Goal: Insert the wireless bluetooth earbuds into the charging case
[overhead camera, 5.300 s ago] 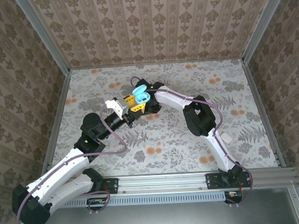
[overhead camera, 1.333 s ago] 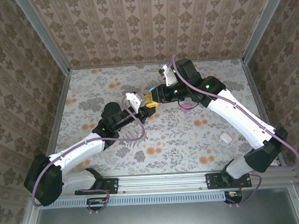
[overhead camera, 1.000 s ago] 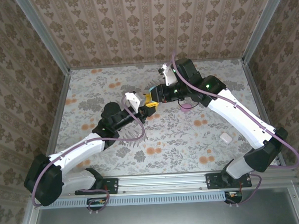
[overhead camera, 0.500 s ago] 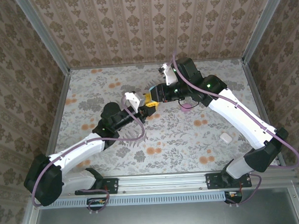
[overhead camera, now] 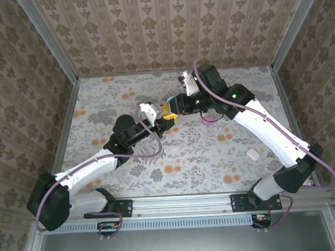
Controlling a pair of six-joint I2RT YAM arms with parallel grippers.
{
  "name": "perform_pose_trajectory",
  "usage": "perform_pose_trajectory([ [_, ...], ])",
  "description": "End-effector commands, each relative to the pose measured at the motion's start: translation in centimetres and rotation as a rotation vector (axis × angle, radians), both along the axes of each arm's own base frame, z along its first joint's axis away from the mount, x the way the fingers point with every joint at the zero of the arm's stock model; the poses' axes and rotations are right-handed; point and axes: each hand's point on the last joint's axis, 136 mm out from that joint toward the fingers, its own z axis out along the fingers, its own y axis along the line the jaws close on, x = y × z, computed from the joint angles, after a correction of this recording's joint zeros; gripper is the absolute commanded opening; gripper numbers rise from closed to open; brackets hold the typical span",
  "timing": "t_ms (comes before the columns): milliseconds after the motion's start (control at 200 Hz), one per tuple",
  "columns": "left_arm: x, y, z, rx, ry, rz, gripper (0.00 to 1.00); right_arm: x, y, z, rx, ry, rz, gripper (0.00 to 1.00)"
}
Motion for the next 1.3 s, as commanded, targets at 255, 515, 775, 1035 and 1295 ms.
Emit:
perform_pose_trajectory([
  [255,-0.4,-0.3,3.6,-0.086,-0.052,-0.021,0.31,-1.1,-1.1,3.8,0.055,-0.084,-0.018,0.32],
  [515,-0.4,-0.4,3.5,-0.080,-0.055,-0.025,0.31,-1.2,-3.9,7.2,0.096,-0.208,-0.097,0.34],
  [775,-1.6,-0.9,3.5,-0.065,-0.080,-0.101,0.31,2.3,-7.8,7.3,0.101,-0.190,-0.249,0.39],
  [1035,-2.8,-1.5,4.0,-0.049,-0.093,-0.168,0.31,4.5,-4.8,5.8,0.121,-0.089,-0.138,0.41],
  [1295,-2.3,-1.4,3.9,-0.046,-0.078,-0.135,0.31,4.2,-2.9,3.9,0.137,-0.004,-0.032,0.42],
])
